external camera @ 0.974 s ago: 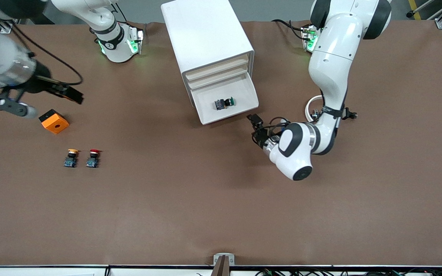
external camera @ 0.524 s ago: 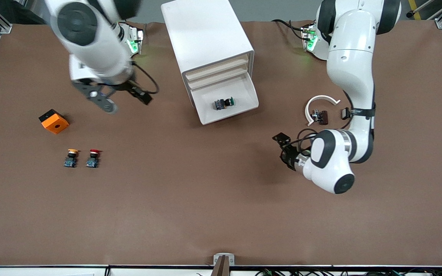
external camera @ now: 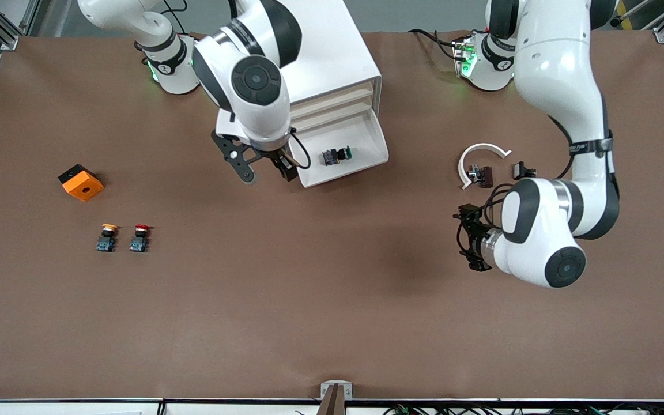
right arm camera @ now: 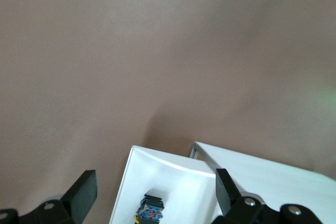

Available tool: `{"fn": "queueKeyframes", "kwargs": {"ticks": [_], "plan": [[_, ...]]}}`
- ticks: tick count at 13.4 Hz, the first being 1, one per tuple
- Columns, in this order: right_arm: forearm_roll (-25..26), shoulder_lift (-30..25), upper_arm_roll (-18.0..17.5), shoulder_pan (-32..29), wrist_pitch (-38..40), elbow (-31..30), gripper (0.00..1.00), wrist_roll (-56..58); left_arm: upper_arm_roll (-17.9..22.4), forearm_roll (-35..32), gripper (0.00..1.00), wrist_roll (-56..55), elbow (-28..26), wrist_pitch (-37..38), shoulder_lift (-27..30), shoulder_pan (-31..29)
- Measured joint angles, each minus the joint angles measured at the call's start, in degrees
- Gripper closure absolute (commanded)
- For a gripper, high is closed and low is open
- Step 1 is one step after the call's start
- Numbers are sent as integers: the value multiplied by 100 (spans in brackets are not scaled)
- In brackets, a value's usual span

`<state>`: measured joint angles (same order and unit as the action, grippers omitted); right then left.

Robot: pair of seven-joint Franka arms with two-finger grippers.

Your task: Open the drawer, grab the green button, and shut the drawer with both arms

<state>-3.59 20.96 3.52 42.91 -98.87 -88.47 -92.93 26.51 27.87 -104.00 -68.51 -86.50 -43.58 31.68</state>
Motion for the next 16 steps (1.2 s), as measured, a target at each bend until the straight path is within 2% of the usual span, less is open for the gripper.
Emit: {"fn": "queueKeyframes", "kwargs": {"ticks": [3,5,9,13,16], "plan": [[-128,306,2,98,-372,-33,0,-93,-5,-1003,0,1276,2,4,400,267],[-232,477,4,170,-597,-83,0,-133,-4,-1440,0,2743,-6,20,636,463],[-333,821,5,462,-983,-107,0,-368,6,-1535,0,5732,-177,26,728,402],[-338,1061,6,768,-1194,-108,0,-755,6,-1535,0,7043,-282,-35,764,388],[-615,1122,8,818,-1194,-124,0,-812,7,-1535,0,7934,-824,-578,1030,393]]}}
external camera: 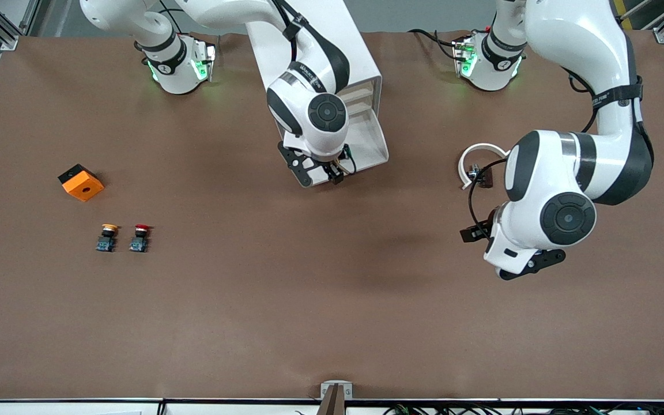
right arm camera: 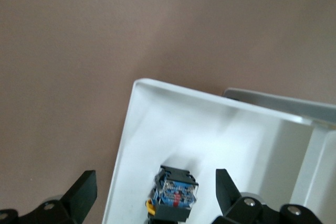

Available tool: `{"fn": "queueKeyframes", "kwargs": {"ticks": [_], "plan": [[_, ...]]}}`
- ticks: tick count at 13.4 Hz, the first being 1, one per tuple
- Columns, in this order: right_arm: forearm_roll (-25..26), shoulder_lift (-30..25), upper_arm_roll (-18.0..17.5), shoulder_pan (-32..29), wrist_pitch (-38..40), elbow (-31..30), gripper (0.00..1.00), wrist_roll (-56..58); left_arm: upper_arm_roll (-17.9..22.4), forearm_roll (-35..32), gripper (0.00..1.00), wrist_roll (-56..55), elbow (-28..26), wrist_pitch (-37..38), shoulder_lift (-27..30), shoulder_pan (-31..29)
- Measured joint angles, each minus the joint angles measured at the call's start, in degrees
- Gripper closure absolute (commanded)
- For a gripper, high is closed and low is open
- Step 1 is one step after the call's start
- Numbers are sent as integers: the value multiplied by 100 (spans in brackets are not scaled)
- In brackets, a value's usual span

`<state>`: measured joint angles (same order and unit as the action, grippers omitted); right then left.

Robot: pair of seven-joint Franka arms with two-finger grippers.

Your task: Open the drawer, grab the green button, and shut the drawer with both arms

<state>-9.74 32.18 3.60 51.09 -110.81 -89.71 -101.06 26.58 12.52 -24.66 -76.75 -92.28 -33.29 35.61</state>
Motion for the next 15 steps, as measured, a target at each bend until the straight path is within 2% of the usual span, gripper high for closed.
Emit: {"fn": "queueKeyframes", "kwargs": {"ticks": [4,9,11,13,14,15], "plan": [[-240,96,14,5,-10,-10,0,-187,-63,0,0,391,-1314,-1125,608,41],[-257,249,10,104,-42,-11,0,-345,-385,3,0,354,-1822,-1592,697,112],[-257,310,10,125,-80,-12,12,-379,-499,3,0,290,-2081,-1889,695,113],[-278,320,11,135,-139,-12,33,-407,-659,3,0,104,-2250,-1992,692,112],[-338,329,11,140,-170,-13,39,-411,-780,3,0,-52,-2300,-2008,688,114],[-383,348,10,145,-216,-13,39,-413,-927,3,0,-233,-2342,-2015,676,118]]}}
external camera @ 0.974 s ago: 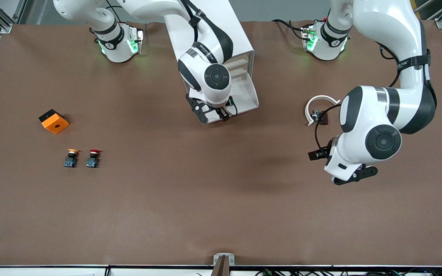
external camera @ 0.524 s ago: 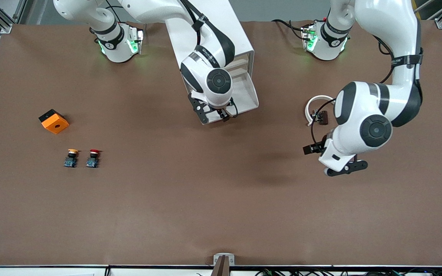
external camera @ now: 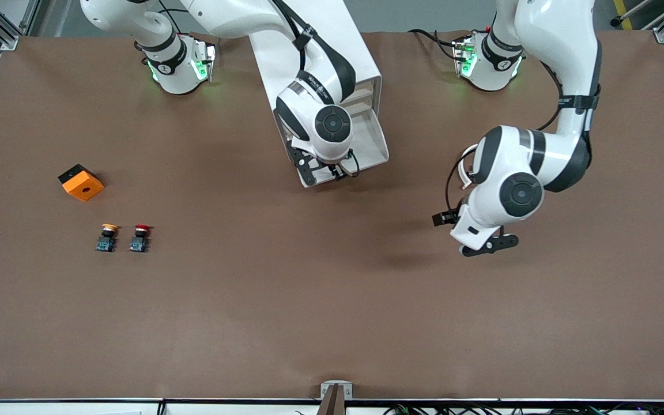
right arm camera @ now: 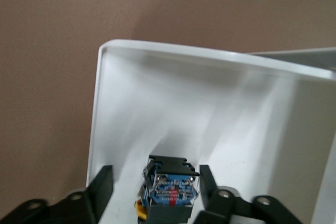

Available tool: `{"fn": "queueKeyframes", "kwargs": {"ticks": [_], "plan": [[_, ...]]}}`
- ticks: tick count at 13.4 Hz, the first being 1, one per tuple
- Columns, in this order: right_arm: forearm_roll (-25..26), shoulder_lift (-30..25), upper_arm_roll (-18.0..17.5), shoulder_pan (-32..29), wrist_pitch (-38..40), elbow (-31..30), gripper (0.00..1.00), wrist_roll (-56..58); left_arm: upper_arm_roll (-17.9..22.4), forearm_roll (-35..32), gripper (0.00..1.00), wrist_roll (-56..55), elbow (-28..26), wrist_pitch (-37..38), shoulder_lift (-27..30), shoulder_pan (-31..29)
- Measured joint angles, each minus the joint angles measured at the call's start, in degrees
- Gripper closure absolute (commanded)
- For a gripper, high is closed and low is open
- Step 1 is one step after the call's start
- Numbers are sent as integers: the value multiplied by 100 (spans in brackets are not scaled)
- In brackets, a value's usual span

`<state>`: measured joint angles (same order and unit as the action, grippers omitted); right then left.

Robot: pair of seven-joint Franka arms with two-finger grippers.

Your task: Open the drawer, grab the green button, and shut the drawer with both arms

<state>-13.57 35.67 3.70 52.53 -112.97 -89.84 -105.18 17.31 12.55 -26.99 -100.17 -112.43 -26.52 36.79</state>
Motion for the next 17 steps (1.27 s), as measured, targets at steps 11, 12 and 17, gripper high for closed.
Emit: {"fn": "queueKeyframes", "kwargs": {"ticks": [11,12,17], "plan": [[-17,24,41,15,4,172,73,-14,-1146,228,0,-1568,-83,-623,-474,87],[-18,22,69,-17,213,300,73,-14,-1223,228,0,-1680,-86,-624,-475,92],[-20,-146,137,-857,2287,1357,73,858,-1354,288,0,-1807,-245,-623,-479,118]]}}
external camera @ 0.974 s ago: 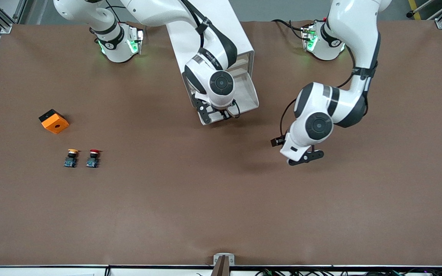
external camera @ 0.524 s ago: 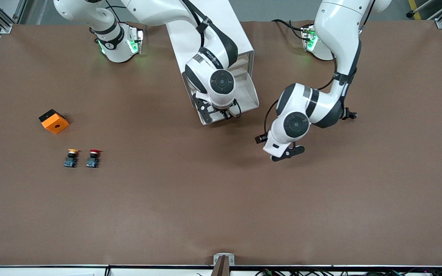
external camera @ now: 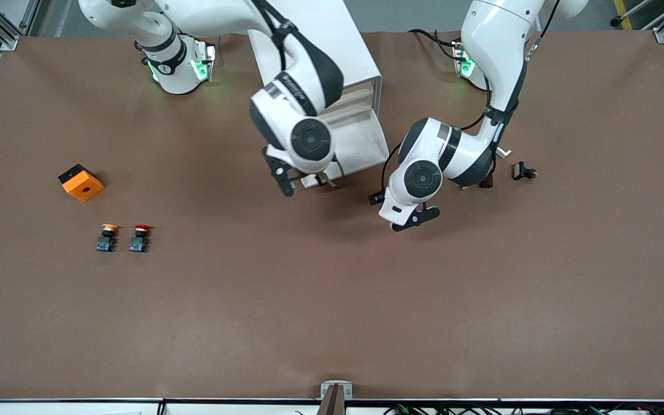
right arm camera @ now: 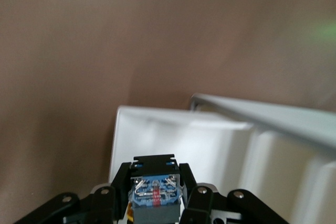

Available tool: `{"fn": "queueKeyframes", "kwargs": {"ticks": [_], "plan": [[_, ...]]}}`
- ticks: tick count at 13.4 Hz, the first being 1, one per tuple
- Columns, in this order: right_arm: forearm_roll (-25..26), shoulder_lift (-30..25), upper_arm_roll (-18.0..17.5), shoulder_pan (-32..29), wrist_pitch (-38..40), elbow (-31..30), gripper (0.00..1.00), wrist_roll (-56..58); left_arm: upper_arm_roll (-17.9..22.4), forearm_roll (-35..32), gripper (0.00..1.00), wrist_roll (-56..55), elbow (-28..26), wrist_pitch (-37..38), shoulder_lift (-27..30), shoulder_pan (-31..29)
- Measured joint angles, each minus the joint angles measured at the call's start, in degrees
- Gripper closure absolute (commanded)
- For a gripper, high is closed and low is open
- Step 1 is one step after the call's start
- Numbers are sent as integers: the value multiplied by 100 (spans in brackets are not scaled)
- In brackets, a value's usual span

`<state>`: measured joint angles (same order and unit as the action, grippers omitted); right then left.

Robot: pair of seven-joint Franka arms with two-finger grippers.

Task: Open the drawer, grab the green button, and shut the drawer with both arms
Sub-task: 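Lift the button out with the right gripper while the left gripper pushes the drawer shut, then lower the button beside the other buttons while the left gripper withdraws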

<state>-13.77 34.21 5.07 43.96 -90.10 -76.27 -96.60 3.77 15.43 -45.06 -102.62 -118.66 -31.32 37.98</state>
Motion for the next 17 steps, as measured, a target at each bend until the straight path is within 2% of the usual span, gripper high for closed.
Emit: {"fn": "queueKeyframes", "kwargs": {"ticks": [4,6,9,13,17], "plan": [[2,-366,52,-1086,863,123,73,2480,-280,46,0,-333,-105,-155,-5,142],[55,-423,63,-1561,942,72,73,3675,-379,66,0,-548,-111,-181,-4,312],[491,-446,70,-1958,779,-166,73,5163,-671,116,0,-775,-125,-196,-5,399],[786,-513,81,-2632,-418,-971,73,7159,-1148,179,0,-1198,-180,-202,-4,530],[1054,-521,82,-3096,-2143,-2066,72,8259,-1571,172,0,-1540,-296,-262,-3,570]]}}
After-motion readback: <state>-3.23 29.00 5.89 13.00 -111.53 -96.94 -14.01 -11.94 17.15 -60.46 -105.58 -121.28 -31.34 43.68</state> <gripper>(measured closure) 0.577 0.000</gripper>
